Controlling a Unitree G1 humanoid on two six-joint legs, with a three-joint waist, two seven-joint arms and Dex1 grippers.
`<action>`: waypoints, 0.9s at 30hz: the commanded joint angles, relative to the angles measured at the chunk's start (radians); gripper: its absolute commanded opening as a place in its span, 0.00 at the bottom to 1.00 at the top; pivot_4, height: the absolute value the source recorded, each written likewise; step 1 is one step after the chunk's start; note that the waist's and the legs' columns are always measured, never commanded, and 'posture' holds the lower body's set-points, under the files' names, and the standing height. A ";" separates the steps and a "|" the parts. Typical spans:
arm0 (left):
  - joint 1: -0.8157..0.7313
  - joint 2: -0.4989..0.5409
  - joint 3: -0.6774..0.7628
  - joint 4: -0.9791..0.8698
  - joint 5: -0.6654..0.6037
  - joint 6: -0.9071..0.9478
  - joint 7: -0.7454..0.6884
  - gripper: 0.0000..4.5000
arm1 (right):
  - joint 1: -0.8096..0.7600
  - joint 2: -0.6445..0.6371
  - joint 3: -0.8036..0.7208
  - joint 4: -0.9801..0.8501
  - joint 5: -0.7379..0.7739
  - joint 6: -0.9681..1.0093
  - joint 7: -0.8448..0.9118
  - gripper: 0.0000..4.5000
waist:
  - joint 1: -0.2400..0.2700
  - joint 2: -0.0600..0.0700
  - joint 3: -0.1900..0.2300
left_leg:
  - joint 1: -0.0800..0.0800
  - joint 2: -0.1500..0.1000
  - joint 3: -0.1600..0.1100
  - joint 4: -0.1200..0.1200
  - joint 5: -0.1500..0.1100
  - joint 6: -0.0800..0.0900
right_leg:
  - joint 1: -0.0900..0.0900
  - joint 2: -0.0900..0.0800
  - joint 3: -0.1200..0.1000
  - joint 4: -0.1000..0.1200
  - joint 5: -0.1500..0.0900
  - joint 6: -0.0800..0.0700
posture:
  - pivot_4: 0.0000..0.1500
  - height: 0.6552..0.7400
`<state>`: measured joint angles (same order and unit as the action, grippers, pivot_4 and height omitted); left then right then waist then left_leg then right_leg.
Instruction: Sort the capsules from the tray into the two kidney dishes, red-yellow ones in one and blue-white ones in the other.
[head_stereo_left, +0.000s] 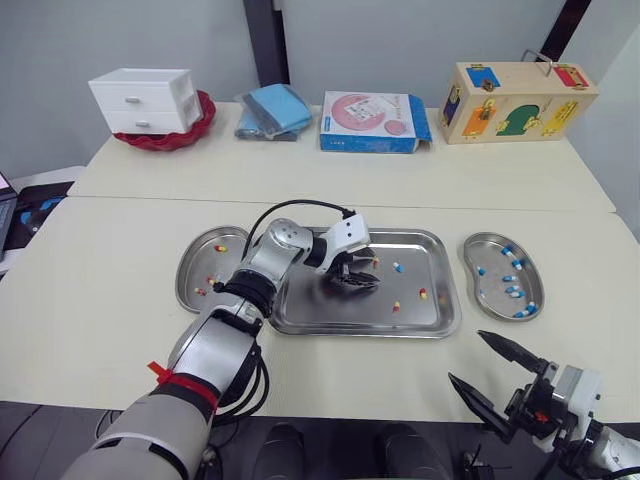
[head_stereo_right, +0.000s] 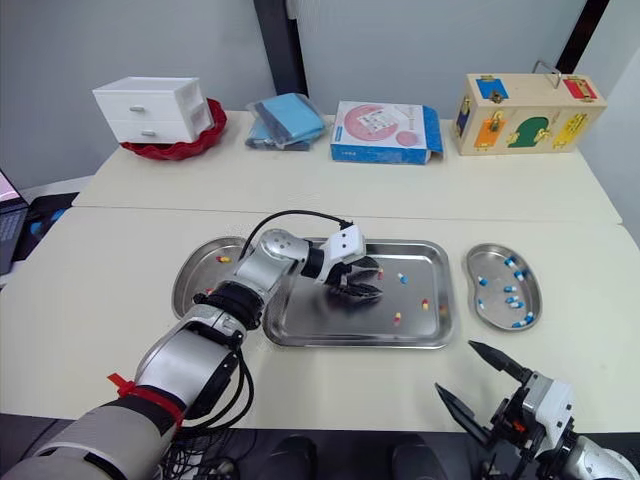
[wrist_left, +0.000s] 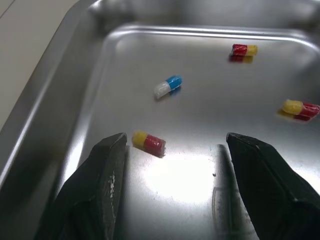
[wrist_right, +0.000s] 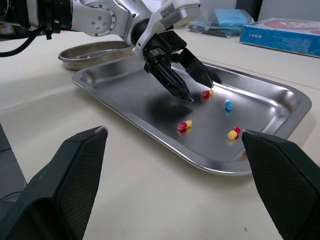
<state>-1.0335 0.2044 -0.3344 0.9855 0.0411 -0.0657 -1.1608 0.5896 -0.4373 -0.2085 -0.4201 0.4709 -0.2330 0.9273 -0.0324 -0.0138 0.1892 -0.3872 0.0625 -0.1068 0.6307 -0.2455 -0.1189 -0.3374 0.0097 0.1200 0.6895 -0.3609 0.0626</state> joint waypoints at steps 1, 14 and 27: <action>-0.030 -0.013 0.025 0.029 0.011 -0.034 0.020 0.73 | 0.015 0.003 0.001 -0.044 -0.003 -0.017 -0.019 1.00 | 0.000 0.000 0.000 | 0.000 0.000 0.000 0.000 0.000 0.000 | 0.000 0.000 0.000 0.000 0.000 0.000 | 1.00 1.00; -0.047 -0.034 0.037 0.092 0.054 -0.060 0.043 0.65 | 0.036 0.010 0.012 -0.066 -0.013 -0.023 -0.058 1.00 | 0.000 0.000 0.000 | 0.000 0.000 0.000 0.000 0.000 0.000 | 0.000 0.000 0.000 0.000 0.000 0.000 | 1.00 1.00; -0.043 -0.030 0.034 0.095 0.083 -0.068 0.048 0.32 | 0.033 0.006 0.012 -0.070 -0.013 -0.019 -0.072 1.00 | 0.000 0.000 0.000 | 0.000 0.000 0.000 0.000 0.000 0.000 | 0.000 0.000 0.000 0.001 0.000 0.000 | 1.00 1.00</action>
<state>-1.0605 0.1713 -0.3080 1.0734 0.1125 -0.1222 -1.1158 0.6172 -0.4292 -0.1937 -0.4473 0.4533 -0.2334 0.8625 -0.0327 -0.0138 0.1892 -0.3870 0.0625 -0.1070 0.6307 -0.2454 -0.1189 -0.3373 0.0097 0.1198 0.6901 -0.3609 0.0626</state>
